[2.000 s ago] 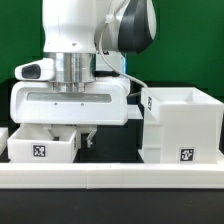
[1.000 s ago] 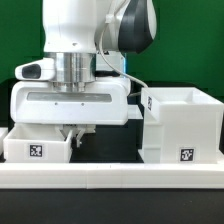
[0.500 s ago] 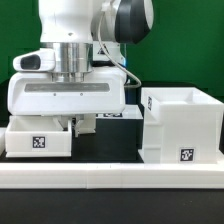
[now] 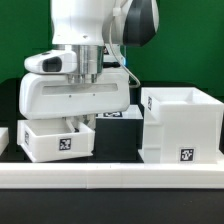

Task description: Assemble drawer

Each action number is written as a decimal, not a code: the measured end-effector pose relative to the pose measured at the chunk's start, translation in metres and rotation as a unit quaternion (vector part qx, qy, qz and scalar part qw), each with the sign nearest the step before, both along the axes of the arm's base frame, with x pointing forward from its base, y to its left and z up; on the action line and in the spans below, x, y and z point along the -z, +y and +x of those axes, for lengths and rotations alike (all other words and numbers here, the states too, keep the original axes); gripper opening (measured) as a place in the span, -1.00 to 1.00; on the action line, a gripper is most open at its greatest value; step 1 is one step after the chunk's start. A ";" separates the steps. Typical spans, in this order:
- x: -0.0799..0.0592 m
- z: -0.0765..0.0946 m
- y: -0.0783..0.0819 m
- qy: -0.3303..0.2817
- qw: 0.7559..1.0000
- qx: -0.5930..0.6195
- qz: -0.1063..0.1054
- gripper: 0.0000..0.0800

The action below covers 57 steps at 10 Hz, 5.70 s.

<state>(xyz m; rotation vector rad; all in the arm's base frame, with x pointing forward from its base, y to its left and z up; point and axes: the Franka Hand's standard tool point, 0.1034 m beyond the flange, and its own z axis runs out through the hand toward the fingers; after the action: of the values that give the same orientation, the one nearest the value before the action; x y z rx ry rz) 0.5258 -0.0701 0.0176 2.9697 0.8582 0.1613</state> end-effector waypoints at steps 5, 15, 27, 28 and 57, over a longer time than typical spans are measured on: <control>0.003 -0.002 -0.003 0.007 0.987 -0.161 -0.023 -0.90; 0.003 -0.002 0.011 0.026 0.913 -0.402 -0.058 -0.90; 0.001 0.004 0.035 0.048 0.898 -0.433 -0.054 -0.90; 0.002 0.002 0.034 0.058 0.898 -0.432 -0.050 -0.90; 0.012 0.001 0.024 0.030 0.876 -0.481 0.018 -0.90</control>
Offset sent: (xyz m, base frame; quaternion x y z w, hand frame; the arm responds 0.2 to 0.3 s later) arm 0.0000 0.0000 0.0000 0.0000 0.0000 -0.1938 0.9810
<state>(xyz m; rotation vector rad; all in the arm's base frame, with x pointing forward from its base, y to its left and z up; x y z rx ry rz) 0.5269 -0.0465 0.0059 2.2718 2.2550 0.1065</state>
